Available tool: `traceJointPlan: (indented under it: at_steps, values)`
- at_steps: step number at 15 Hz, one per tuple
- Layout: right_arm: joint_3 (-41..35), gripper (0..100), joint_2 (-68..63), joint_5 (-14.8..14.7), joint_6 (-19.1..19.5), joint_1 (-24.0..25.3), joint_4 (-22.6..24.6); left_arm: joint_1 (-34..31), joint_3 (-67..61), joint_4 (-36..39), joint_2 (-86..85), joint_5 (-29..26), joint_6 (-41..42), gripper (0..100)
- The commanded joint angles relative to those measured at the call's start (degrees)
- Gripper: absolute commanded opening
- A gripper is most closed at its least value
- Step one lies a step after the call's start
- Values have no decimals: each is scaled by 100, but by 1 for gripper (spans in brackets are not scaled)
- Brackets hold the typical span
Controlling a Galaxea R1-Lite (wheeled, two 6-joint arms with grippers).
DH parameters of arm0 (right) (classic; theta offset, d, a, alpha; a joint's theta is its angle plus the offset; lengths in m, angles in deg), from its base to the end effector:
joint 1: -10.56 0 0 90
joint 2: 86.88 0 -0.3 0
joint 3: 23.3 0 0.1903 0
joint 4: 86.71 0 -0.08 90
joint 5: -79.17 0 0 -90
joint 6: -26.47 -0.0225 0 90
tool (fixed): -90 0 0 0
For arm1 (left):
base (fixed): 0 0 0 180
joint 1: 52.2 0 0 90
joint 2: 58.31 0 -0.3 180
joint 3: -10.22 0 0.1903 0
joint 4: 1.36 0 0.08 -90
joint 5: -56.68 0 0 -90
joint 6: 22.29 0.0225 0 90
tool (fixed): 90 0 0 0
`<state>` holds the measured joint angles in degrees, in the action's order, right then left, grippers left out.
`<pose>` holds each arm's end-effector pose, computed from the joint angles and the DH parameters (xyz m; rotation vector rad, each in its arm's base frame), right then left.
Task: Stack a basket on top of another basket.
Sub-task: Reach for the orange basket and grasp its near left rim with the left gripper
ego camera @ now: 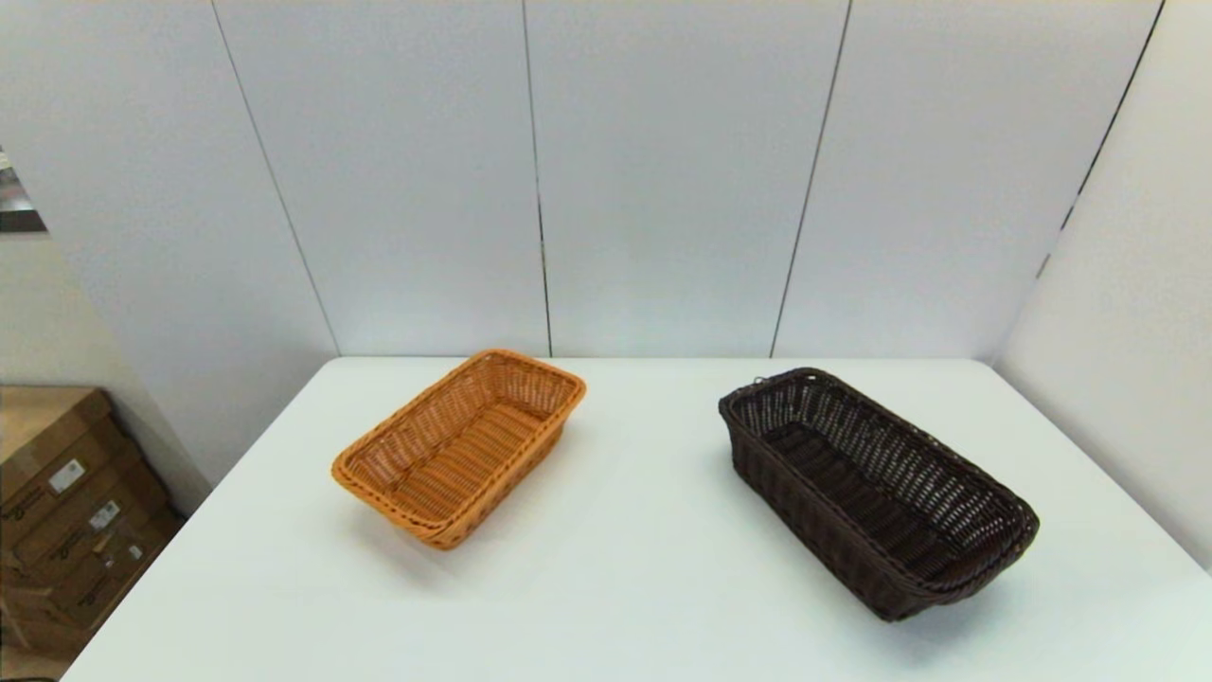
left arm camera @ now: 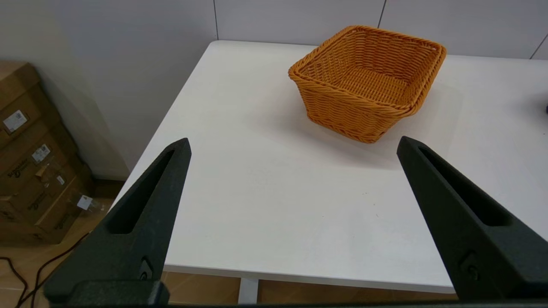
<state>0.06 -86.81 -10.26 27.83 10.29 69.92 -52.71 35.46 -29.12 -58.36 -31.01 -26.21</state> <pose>-0.0229 0.0003 0.0754 -0.0237 -0.0011 0.0052 -0.0256 0.0007 0.0766 -0.0677 0.0414 0.0507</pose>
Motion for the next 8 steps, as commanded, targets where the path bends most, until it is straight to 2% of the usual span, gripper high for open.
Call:
traceJointPlan:
  at_steps: [1,5,8]
  values:
    - [-9,100,1,4,13,0,9,-10,640,-193,392,-37,-22,100]
    - [-9,100,1,4,13,0,0,-204,1896,-202,2642,-2,-356,100]
    - [0,100,1,4,13,0,9,-177,2872,-193,4479,-19,-1604,100]
